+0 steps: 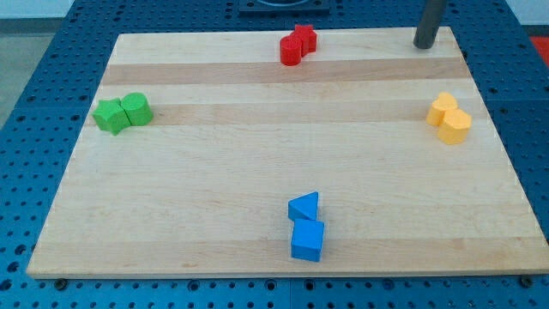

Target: Place the yellow heart to the top let of the board

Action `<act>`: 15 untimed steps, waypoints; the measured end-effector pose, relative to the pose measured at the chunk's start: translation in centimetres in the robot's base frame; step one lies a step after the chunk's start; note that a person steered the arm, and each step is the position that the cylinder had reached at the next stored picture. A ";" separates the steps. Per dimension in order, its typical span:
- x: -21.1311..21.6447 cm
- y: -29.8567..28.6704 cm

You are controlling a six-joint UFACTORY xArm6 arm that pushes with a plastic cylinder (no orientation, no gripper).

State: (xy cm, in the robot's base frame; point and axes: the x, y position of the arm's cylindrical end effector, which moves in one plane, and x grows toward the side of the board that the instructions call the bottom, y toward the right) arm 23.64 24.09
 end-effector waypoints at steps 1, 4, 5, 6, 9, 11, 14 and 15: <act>0.0 1.2; 4.8 5.1; 8.0 7.6; 10.2 9.3; 16.2 7.6; 16.4 3.4; 16.4 -1.1; 16.4 -2.9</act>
State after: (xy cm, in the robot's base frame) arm 40.03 21.18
